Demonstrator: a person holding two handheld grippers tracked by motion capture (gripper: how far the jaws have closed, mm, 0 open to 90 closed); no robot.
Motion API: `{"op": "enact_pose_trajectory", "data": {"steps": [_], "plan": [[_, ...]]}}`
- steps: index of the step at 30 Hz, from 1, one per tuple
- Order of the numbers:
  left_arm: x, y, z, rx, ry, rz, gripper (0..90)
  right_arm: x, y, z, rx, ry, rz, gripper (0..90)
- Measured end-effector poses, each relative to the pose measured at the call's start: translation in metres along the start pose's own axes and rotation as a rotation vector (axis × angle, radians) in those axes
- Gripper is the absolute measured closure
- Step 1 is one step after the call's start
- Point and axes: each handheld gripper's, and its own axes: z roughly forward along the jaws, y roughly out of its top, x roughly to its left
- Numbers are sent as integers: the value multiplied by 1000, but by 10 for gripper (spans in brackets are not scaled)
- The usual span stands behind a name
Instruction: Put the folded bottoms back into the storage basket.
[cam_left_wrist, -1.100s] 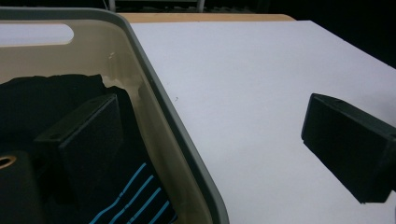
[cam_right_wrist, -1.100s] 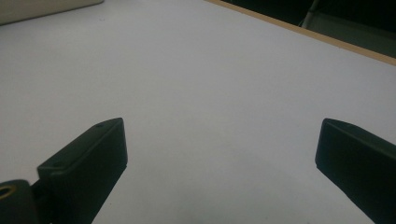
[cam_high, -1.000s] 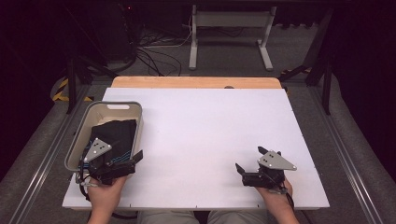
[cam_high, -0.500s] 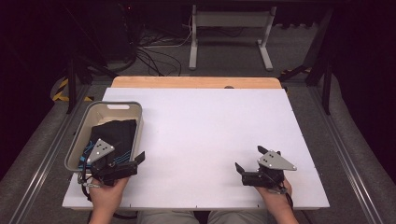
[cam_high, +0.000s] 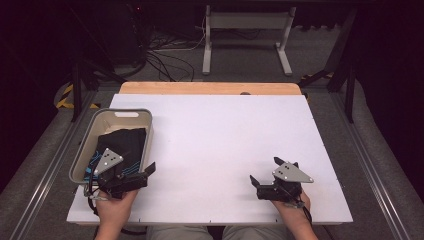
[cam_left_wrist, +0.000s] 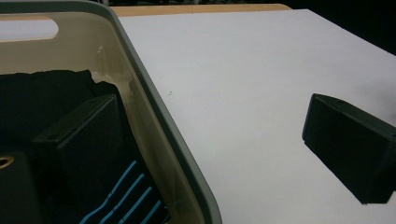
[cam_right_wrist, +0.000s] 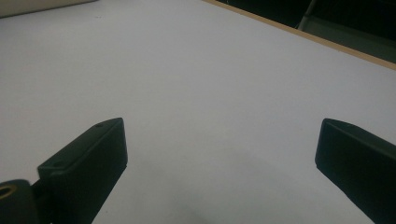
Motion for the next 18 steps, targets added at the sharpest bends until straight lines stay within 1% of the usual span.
{"op": "enact_pose_trajectory", "data": {"steps": [9, 12, 18], "plan": [[0, 0, 4, 14, 4, 2, 64, -3, -1, -1, 2, -12, 9, 34], [-1, 1, 4, 9, 5, 3, 66, -3, -1, -3, 0, -15, 10, 34], [1, 1, 3, 15, 4, -1, 69, -3, -1, -3, 2, -19, 12, 35]]}}
